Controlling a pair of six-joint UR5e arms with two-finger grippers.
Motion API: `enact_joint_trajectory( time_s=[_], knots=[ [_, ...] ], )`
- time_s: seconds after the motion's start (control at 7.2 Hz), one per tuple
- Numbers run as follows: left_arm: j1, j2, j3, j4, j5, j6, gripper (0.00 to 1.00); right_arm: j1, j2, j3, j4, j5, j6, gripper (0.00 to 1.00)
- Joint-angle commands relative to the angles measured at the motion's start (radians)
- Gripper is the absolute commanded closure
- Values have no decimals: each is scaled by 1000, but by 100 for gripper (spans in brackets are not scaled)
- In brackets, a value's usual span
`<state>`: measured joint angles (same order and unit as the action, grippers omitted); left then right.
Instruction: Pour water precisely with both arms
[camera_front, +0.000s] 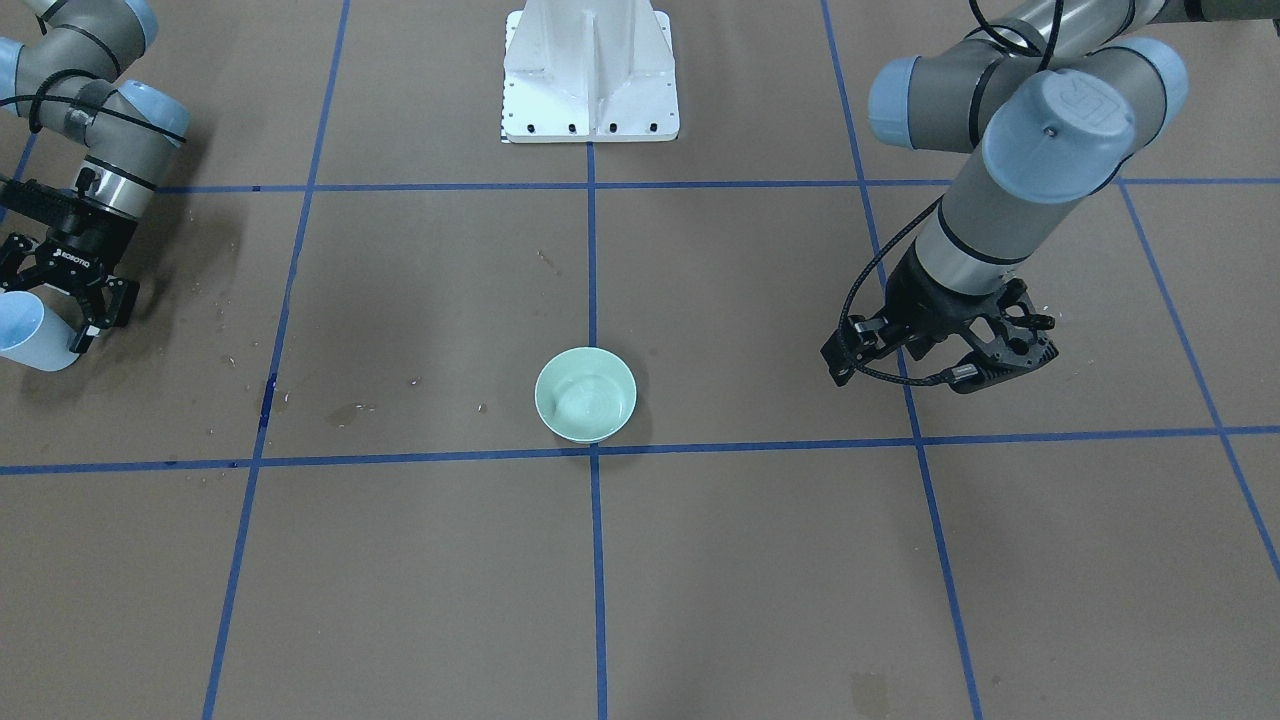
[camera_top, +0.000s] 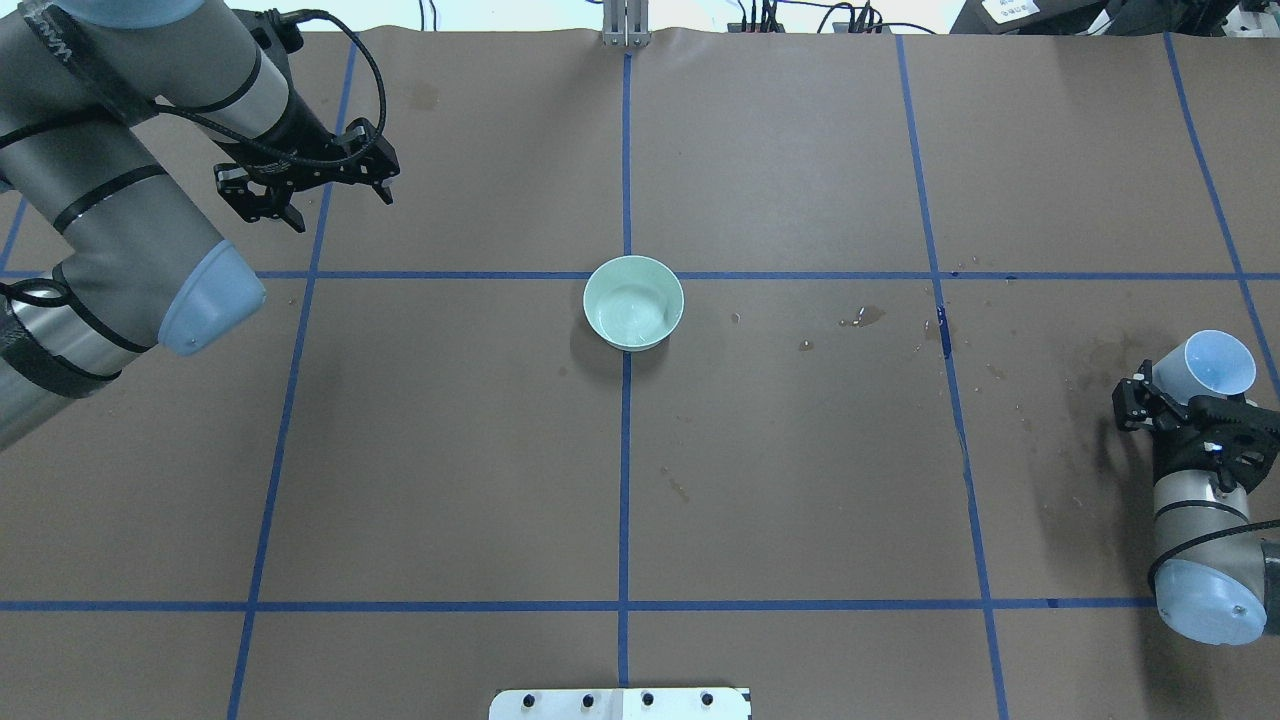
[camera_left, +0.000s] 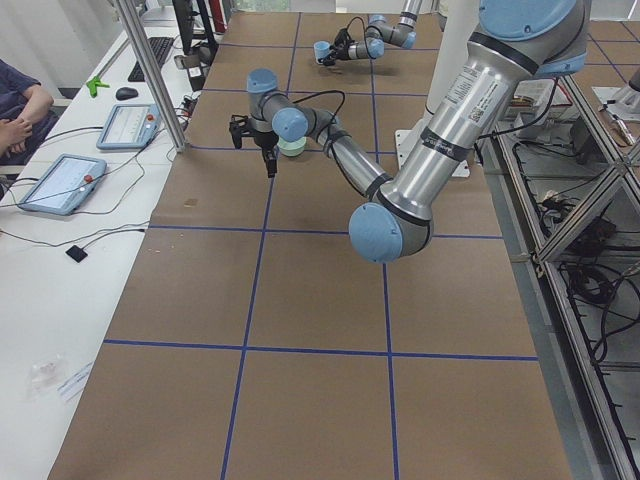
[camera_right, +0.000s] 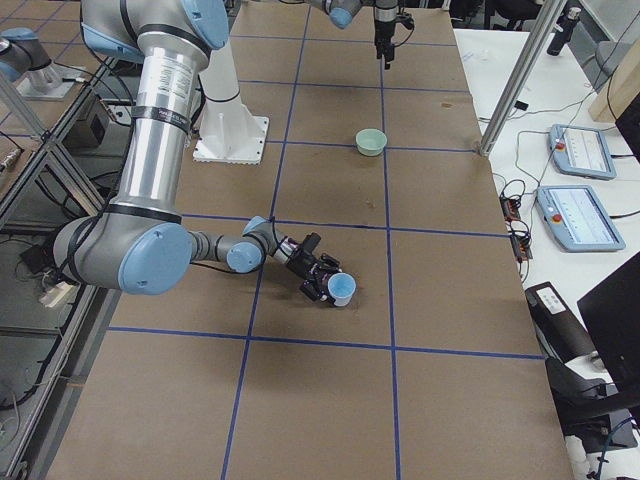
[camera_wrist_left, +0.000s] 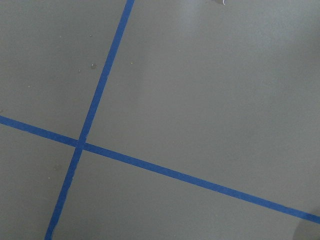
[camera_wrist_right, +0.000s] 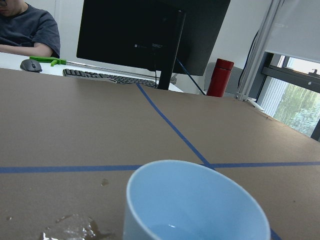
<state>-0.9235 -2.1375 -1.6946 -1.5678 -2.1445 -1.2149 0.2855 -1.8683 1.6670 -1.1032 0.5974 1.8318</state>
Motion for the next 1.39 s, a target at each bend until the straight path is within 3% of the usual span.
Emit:
enact_joint_trajectory(
  time_s=[0.0, 0.28, 0.69, 0.97, 1.11, 1.25],
  knots=[
    [0, 1, 0, 0, 0, 0, 0, 15, 5, -39, 98, 1, -54, 0],
    [0, -2, 0, 0, 0, 0, 0, 26, 8, -110, 240, -2, -133, 0],
    [0, -1, -2, 2, -2, 0, 0, 38, 15, -111, 256, -2, -154, 0],
    [0, -1, -2, 2, -2, 0, 0, 44, 15, -111, 256, -2, -155, 7],
    [-2, 1, -4, 2, -2, 0, 0, 44, 17, -111, 258, -4, -151, 23],
    [0, 1, -5, 3, -2, 0, 0, 53, 23, -111, 258, -4, -154, 56]
  ],
)
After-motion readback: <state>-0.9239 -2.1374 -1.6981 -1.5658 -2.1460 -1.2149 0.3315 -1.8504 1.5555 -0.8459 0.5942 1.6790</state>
